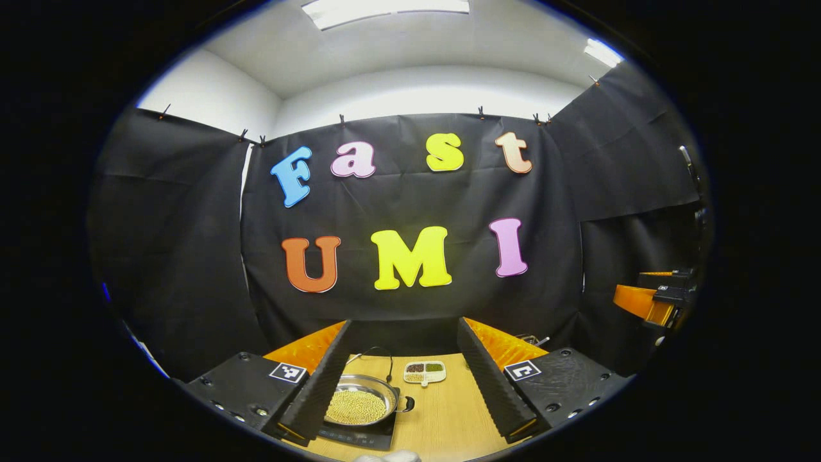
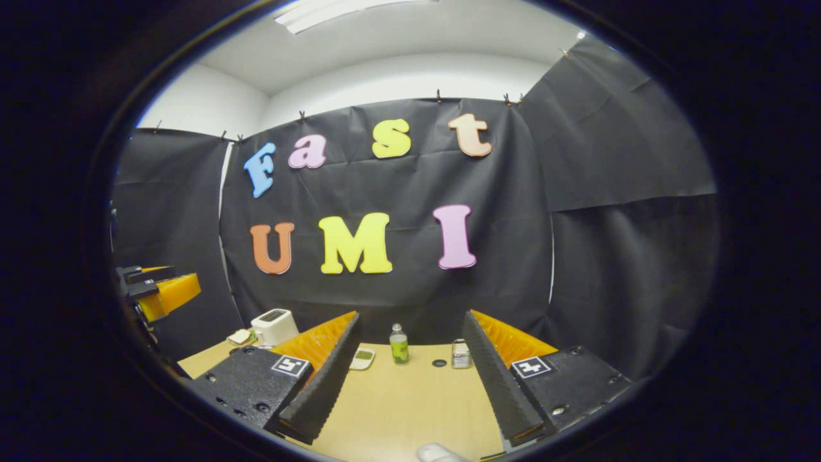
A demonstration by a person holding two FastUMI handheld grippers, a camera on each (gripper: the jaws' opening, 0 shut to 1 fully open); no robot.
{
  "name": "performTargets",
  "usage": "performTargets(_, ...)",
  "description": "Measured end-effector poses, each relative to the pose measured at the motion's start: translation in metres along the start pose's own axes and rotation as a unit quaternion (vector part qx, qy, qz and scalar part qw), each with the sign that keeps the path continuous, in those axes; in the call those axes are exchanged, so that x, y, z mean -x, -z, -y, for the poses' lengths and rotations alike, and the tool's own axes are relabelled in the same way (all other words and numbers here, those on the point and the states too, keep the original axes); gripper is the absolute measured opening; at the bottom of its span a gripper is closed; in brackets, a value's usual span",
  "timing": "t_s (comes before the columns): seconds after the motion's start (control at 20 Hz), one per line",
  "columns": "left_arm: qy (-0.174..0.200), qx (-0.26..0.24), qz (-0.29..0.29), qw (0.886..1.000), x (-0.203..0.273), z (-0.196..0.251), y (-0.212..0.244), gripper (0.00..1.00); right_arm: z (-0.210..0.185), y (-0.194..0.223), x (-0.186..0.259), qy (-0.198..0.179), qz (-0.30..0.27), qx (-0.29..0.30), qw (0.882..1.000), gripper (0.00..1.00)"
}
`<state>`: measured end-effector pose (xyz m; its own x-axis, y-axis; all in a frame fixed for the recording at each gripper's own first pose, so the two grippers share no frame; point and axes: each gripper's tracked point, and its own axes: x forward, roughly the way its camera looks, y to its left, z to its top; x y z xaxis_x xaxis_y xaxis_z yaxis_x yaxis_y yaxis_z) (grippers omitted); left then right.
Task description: First push the handle of the pot to place it horizontally, then grasp the pot with both hands and set it on the induction cooktop.
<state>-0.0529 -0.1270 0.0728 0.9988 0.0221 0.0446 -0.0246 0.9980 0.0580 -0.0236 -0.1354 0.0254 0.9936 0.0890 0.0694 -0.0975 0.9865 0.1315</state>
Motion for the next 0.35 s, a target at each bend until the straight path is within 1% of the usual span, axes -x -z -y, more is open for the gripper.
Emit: performTargets(0.35, -0.005, 0.0, 0.003, 1.0, -0.0016, -0.007, -0.0026, 0.96, -0.0092, -0.0088, -0.006, -0.007, 0.009, 0.003, 1.0, 1.0)
